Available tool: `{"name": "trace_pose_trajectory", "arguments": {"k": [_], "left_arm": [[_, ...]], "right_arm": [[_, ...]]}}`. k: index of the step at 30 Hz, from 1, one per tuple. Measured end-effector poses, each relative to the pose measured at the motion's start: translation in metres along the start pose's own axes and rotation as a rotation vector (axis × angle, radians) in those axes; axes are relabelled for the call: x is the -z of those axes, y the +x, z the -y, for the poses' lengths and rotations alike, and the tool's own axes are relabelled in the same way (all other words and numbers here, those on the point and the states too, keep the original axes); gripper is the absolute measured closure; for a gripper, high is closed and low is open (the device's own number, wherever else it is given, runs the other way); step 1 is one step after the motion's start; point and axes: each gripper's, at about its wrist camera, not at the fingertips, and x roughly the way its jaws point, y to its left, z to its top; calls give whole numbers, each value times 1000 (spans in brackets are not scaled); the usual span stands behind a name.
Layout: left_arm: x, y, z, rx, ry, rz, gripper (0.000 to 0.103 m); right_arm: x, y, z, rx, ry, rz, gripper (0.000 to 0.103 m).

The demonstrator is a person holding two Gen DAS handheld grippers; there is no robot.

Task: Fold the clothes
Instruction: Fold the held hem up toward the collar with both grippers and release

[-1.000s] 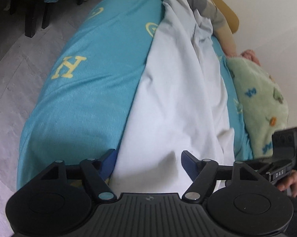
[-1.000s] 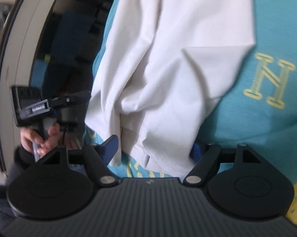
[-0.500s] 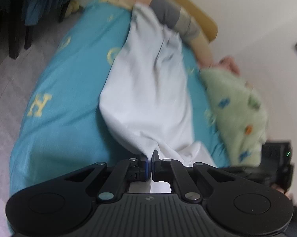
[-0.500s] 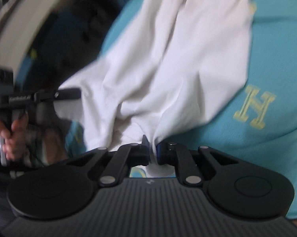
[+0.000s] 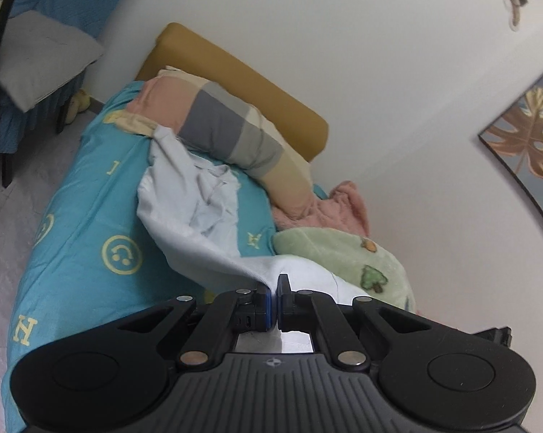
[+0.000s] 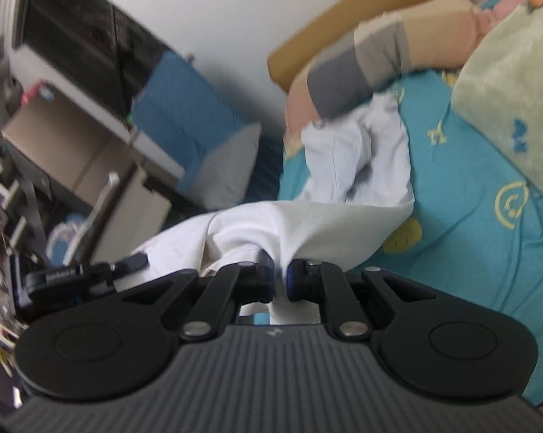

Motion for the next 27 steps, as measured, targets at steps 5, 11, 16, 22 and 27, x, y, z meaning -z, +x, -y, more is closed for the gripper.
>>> {"name": "trace_pose_trajectory", "arguments": {"k": [5,11,16,22,27], "left_arm": [[36,-12,2,11,12,-84,100],[92,-1,-27,-16,-62,-208,101],[123,9,-49,-43,-102,-248,101],[120,15,-65,-57,-137,-253,101],[87,31,-66,-38,-149,-227,101]], "right_arm": [[12,-18,13,-8,18,17,94],[56,-32,33,26,33,-43,94],[94,-29,53,80,65,-127,94],[100,-26,54,86,81,-162,94],[85,-15,61,76,122,-164,94]]}}
